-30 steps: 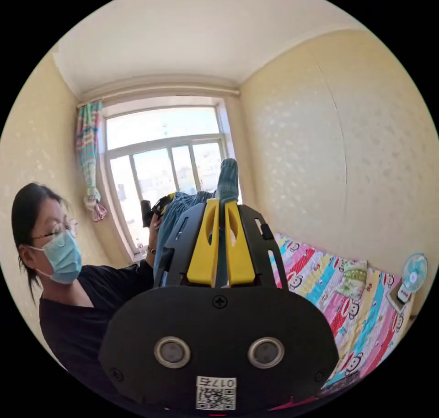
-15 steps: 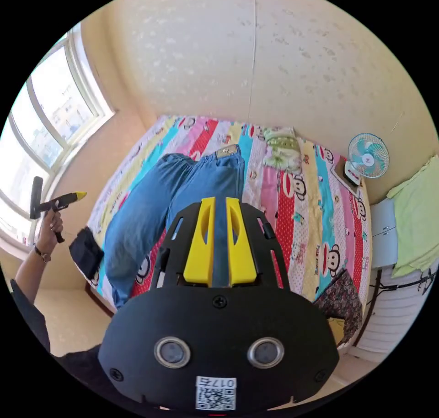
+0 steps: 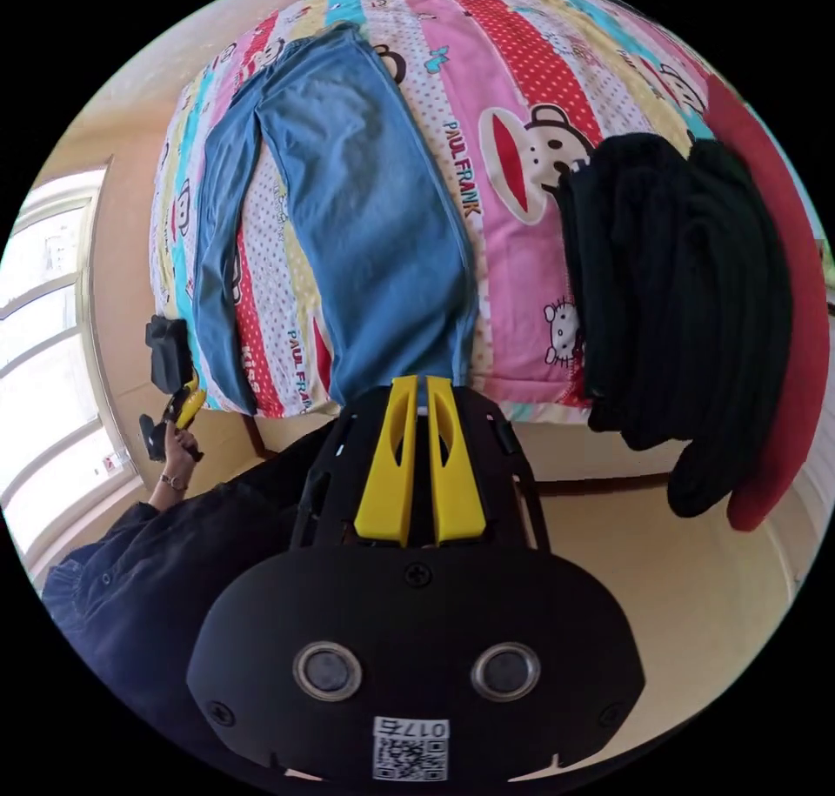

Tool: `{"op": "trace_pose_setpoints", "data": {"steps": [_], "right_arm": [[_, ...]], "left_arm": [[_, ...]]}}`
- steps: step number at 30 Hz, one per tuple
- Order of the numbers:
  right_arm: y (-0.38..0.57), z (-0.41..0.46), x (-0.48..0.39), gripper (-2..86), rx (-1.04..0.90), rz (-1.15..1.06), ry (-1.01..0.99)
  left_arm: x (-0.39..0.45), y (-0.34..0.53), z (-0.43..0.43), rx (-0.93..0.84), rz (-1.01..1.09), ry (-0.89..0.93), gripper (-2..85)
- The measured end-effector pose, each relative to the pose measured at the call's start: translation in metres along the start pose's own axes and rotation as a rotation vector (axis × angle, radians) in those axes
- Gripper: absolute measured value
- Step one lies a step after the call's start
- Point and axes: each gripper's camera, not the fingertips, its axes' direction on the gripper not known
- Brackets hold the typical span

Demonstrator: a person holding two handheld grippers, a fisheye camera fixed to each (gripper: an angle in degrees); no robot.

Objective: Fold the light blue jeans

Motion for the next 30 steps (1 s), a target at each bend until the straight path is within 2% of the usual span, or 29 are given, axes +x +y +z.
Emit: {"op": "trace_pose_setpoints", "data": {"steps": [2,6,9,10,12,14,15,19,23,25,27,29,30], "right_arm": [[0.009,-0.007,0.011,1.5,0.030,0.058,-0.052],[0.016,-0.018,0.025,0.9,0.089,0.158,-0.134],[0.012,-0.020,0.021,0.6,0.070,0.156,-0.094],[0.010,-0.019,0.020,0.5,0.057,0.149,-0.083],[0.000,-0.017,0.014,0.4,0.006,0.121,-0.036],[-0.007,-0.017,0.011,0.4,-0.008,0.099,-0.015],[-0.011,-0.018,0.011,0.4,-0.009,0.088,-0.016],[-0.020,-0.014,0.018,0.4,-0.032,0.091,-0.006],[-0.033,-0.004,0.028,0.3,-0.104,0.063,0.071],[-0.039,-0.003,0.032,0.3,-0.124,0.052,0.089],[-0.045,-0.006,0.040,0.4,-0.132,0.036,0.076],[-0.048,-0.008,0.047,0.4,-0.134,0.030,0.066],[-0.048,-0.009,0.053,0.4,-0.138,0.031,0.062]], "left_arm": [[-0.016,0.001,-0.023,-0.045,-0.021,0.054,13.6],[-0.001,-0.003,-0.047,-0.118,0.011,0.021,12.7],[0.002,-0.005,-0.089,-0.108,-0.070,-0.053,5.8],[0.002,-0.005,-0.107,-0.131,-0.066,0.001,1.1],[-0.005,0.002,-0.150,-0.114,-0.094,0.096,0.0],[-0.019,0.031,-0.223,-0.018,-0.117,0.256,-0.6],[-0.025,0.042,-0.242,0.011,-0.138,0.276,-0.7],[-0.097,0.118,-0.344,0.181,-0.398,0.408,-0.8],[-0.146,0.162,-0.420,0.310,-0.605,0.284,0.5],[-0.147,0.169,-0.450,0.374,-0.569,0.335,2.5],[-0.127,0.162,-0.471,0.358,-0.450,0.353,4.6],[-0.065,0.139,-0.481,0.212,-0.185,0.270,7.1],[-0.047,0.134,-0.478,0.160,-0.115,0.248,8.0]]}}
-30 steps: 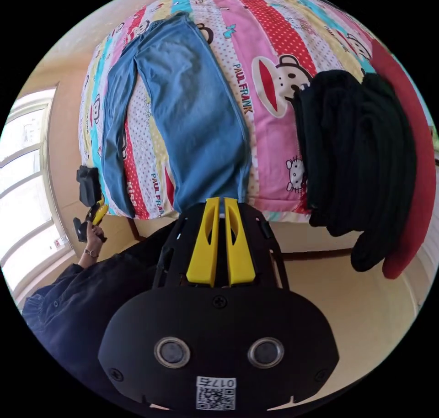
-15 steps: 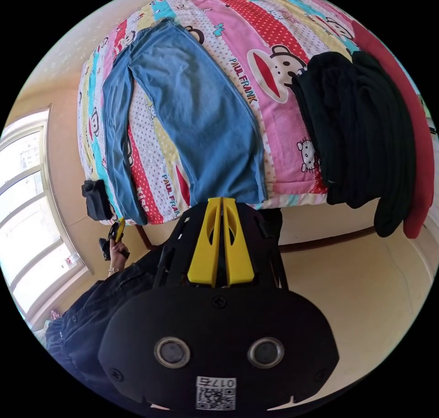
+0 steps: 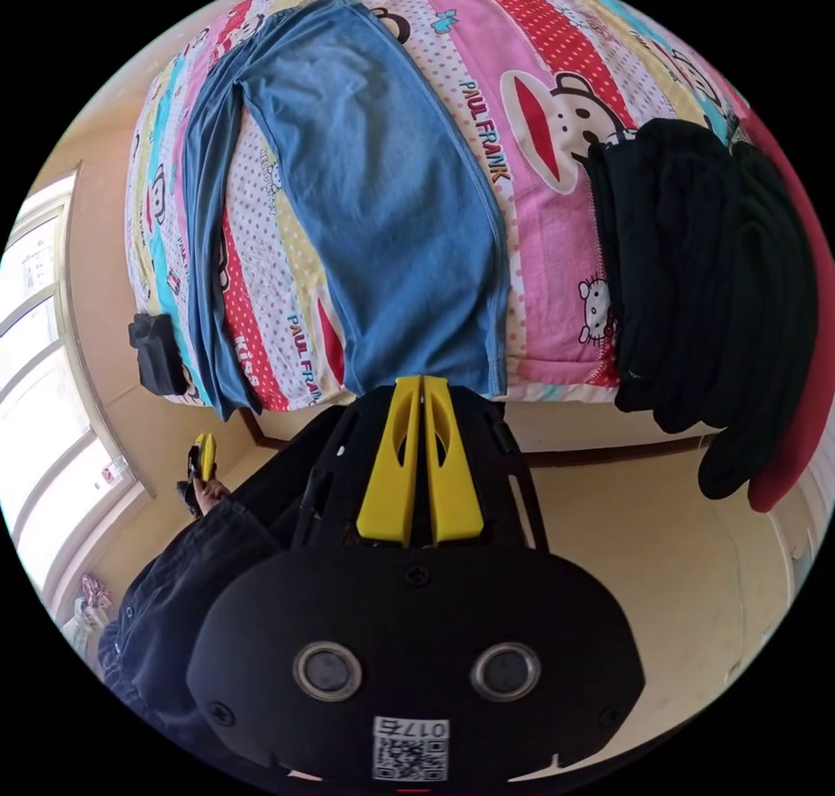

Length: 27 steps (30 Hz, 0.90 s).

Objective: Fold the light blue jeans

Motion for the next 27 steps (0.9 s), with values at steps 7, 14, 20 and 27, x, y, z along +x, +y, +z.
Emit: {"op": "trace_pose_setpoints", "data": {"steps": [7,14,20,27], "right_arm": [[0.014,-0.005,0.041,0.4,-0.027,-0.003,-0.010],[0.032,-0.016,0.099,0.6,-0.029,0.041,-0.062],[0.045,-0.007,0.125,0.7,-0.050,0.081,-0.093],[0.051,-0.007,0.134,2.5,-0.084,0.067,-0.005]], "left_arm": [[0.123,0.026,0.141,-0.505,0.388,-0.386,12.5],[0.126,0.049,0.134,-0.835,0.374,-0.279,2.4],[0.088,0.090,0.079,-0.924,0.368,-0.259,4.6],[0.044,0.051,0.004,-0.484,0.206,-0.175,11.1]]}}
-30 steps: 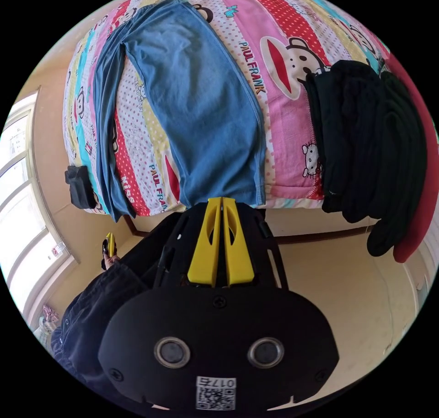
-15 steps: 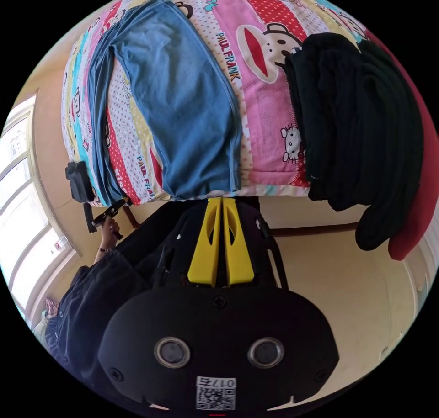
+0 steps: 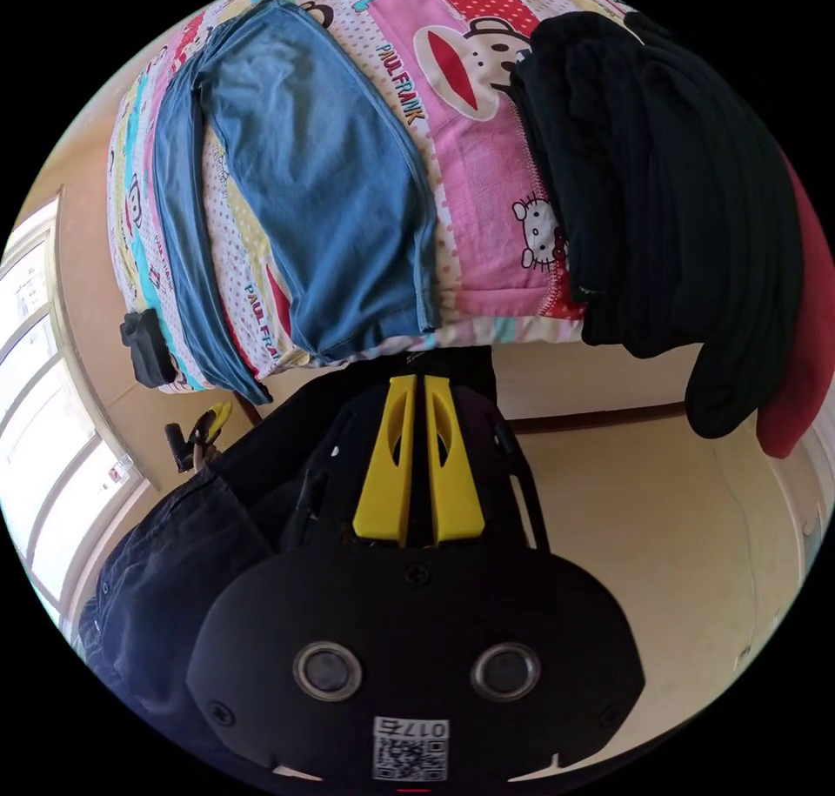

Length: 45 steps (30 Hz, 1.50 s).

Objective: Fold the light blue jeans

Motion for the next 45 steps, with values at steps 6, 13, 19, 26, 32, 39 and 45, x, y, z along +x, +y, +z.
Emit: {"op": "trace_pose_setpoints", "data": {"steps": [6,13,19,26,32,39,45], "right_arm": [[-0.001,-0.004,0.006,4.7,-0.035,-0.034,0.028],[-0.018,-0.011,0.021,7.5,-0.023,-0.082,0.010],[-0.045,0.010,0.030,10.1,-0.102,-0.155,0.071],[-0.079,0.051,0.051,9.7,-0.178,-0.179,0.093],[-0.067,0.040,0.068,3.6,-0.135,-0.292,0.148],[0.003,-0.040,0.074,2.7,-0.004,-0.575,-0.307],[0.019,-0.069,0.081,2.3,0.048,-0.701,-0.444]], "left_arm": [[-0.026,-0.045,0.000,0.138,-0.093,-0.187,13.8],[-0.091,-0.040,0.030,0.142,-0.332,0.029,5.0],[-0.120,0.046,0.029,0.231,-0.485,0.024,7.1],[-0.106,0.101,0.029,0.249,-0.351,0.099,9.1],[-0.022,0.068,0.066,0.049,-0.033,0.120,11.3],[0.115,0.031,0.210,-0.287,0.294,0.072,14.4],[0.150,0.020,0.363,-0.527,0.360,-0.129,17.9]]}}
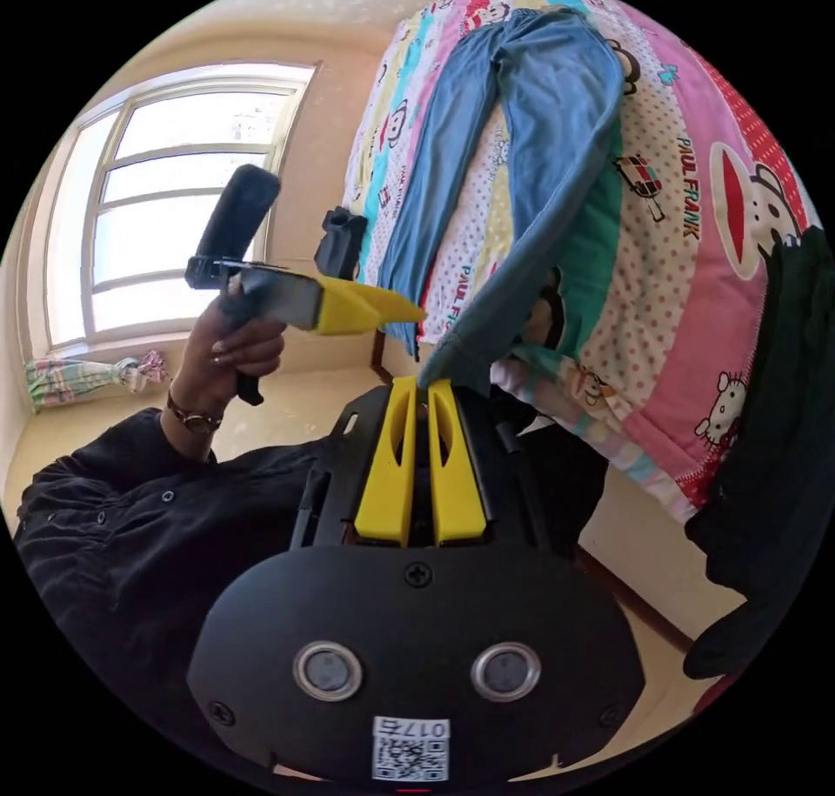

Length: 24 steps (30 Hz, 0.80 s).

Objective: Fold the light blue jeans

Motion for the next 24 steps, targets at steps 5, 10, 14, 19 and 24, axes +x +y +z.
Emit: {"op": "trace_pose_setpoints", "data": {"steps": [5,10,14,19,24], "right_arm": [[-0.004,-0.005,0.003,1.9,-0.037,-0.058,-0.059],[-0.007,-0.013,0.005,2.2,-0.147,-0.147,-0.129],[-0.027,-0.047,0.016,2.6,-0.288,-0.188,-0.078],[-0.126,-0.108,0.048,6.6,-0.156,-0.116,0.132],[-0.277,-0.150,0.110,10.4,0.267,0.102,-0.005]], "left_arm": [[-0.037,-0.013,0.067,-0.073,-0.051,-0.129,11.0],[-0.082,0.008,0.080,0.002,-0.052,-0.134,1.7],[-0.127,0.032,0.076,0.053,-0.053,-0.097,1.4],[-0.179,0.057,0.061,0.126,-0.066,-0.013,1.5],[-0.226,0.079,0.052,0.180,-0.078,0.039,1.9]]}}
